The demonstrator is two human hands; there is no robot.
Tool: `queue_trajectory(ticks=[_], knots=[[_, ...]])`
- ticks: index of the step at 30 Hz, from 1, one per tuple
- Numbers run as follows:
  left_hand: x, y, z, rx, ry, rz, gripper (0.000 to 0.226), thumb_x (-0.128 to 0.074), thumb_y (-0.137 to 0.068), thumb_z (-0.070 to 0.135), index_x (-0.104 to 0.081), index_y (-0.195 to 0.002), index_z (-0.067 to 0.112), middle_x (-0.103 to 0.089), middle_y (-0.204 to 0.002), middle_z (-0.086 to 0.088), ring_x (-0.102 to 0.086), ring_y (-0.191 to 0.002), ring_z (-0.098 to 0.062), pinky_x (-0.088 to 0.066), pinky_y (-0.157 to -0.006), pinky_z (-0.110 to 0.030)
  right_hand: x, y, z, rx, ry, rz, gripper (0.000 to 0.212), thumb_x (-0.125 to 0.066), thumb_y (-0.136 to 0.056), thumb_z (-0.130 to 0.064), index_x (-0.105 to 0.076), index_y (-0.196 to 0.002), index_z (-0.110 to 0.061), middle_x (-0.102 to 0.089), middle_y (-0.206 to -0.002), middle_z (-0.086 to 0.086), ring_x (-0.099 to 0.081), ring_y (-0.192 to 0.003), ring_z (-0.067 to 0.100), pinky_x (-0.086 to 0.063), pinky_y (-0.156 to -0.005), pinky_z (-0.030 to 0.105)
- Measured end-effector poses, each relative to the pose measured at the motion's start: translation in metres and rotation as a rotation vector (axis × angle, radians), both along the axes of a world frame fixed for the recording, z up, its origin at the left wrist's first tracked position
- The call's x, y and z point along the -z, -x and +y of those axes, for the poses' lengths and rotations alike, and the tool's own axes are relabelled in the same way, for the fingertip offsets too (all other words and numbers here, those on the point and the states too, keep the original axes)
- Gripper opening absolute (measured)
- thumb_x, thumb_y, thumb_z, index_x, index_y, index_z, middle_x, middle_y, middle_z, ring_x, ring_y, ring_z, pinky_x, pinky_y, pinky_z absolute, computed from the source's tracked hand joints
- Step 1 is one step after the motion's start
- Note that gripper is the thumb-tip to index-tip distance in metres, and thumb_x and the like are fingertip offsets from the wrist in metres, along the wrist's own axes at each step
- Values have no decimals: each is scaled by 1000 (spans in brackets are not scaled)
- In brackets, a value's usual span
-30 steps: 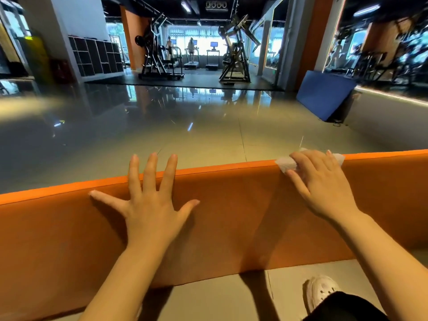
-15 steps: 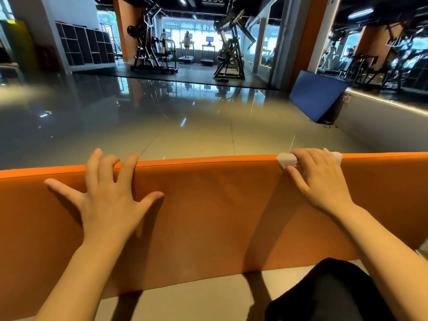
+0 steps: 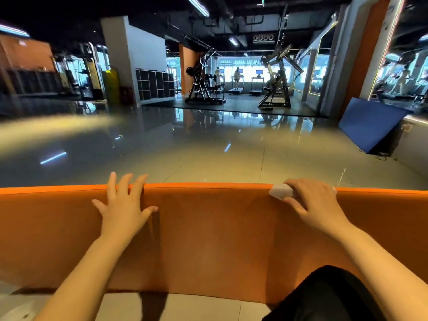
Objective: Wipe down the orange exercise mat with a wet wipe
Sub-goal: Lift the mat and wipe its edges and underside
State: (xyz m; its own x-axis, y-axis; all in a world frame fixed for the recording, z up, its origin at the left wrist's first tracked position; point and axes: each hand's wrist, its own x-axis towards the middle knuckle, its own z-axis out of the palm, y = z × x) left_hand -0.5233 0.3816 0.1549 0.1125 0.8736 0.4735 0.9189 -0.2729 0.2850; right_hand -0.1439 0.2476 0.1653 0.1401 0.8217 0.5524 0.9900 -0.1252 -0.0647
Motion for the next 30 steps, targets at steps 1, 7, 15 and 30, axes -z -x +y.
queue_trajectory(ticks=[1, 7, 15, 30], knots=[[-1, -14, -7, 20, 17, 20, 83, -74, -82, 46, -32, -153, 29, -24, -159, -6, 3, -151, -28, -15, -103, -80, 1, 2, 1, -5, -4, 1, 31, -60, -93, -40, -59, -122, -29, -65, -114, -6, -57, -106, 20, -34, -86, 40], [11, -87, -35, 26, -4, -50, 82, -67, -83, 58, -34, -151, 28, -23, -158, -8, 6, -151, -30, -10, -107, -76, -5, 0, 3, -46, 39, -27, 37, -53, -97, -40, -54, -131, -26, -60, -125, -2, -53, -114, 23, -32, -92, 39], [22, -96, -34, -36, -67, -141, 72, -78, -76, 48, -55, -136, 15, -40, -147, -19, -9, -149, -39, -10, -104, -79, -11, -9, 5, -130, 87, -4, 36, -53, -98, -37, -50, -133, -26, -55, -128, -4, -47, -118, 20, -28, -96, 36], [-23, -267, -95, 228, -89, -220, 62, -87, -68, 37, -65, -121, 13, -49, -130, -18, -28, -141, -36, -9, -104, -79, -41, -158, -102, 93, 69, 200, 28, -68, -91, -24, -65, -119, -24, -66, -113, -1, -54, -109, 24, -34, -90, 41]])
